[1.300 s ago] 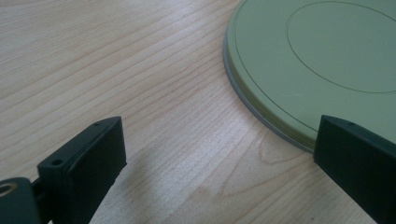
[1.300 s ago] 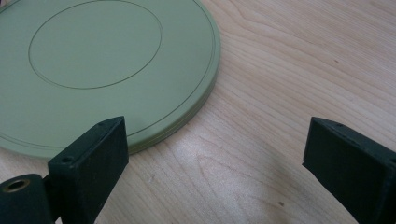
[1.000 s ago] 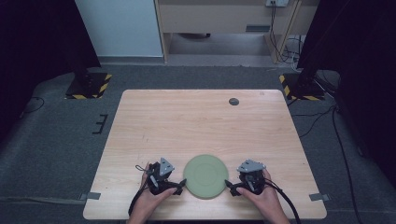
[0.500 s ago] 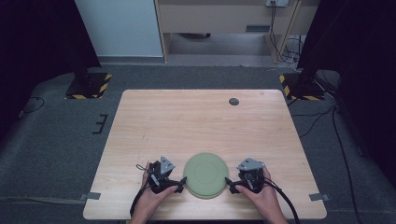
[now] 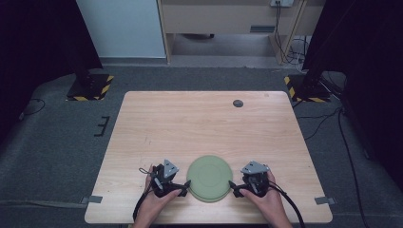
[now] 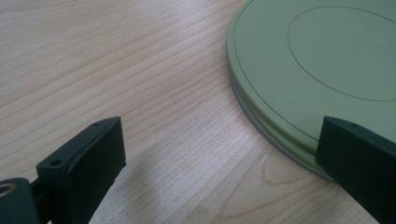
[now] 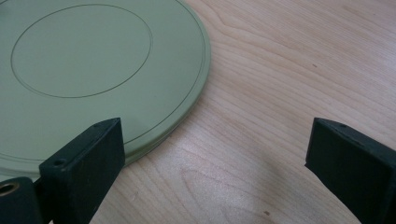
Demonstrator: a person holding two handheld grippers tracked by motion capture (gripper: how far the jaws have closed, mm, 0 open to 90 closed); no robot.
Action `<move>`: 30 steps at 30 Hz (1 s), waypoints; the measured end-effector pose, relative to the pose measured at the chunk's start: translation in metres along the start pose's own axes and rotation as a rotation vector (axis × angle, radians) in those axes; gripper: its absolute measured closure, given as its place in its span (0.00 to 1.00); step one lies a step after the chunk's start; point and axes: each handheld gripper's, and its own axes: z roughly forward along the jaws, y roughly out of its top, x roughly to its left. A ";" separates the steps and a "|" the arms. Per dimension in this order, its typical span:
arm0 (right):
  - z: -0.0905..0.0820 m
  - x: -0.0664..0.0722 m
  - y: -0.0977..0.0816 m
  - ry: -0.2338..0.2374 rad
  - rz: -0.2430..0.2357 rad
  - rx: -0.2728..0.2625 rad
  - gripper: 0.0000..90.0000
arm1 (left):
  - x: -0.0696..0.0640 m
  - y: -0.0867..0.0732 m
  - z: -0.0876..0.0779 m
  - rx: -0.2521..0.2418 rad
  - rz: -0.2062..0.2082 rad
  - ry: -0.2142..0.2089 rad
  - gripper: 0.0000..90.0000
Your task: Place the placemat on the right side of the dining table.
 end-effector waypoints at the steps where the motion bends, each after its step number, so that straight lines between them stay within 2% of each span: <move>1: 0.000 0.000 0.000 0.000 0.000 0.000 0.05 | 0.000 0.000 0.000 0.000 0.000 0.000 0.01; 9: 0.003 -0.001 0.002 -0.022 0.018 0.002 0.04 | 0.002 0.001 0.002 -0.004 -0.014 0.011 0.01; 15: 0.001 -0.001 0.000 0.007 0.025 0.005 0.07 | 0.001 0.001 0.001 -0.003 -0.003 -0.001 0.03; 21: 0.002 -0.001 0.001 -0.004 0.019 0.009 0.05 | 0.001 0.001 0.002 -0.003 -0.008 0.008 0.02; 30: 0.006 -0.005 0.003 -0.021 0.053 0.005 0.04 | 0.003 0.003 0.005 -0.008 -0.026 0.020 0.01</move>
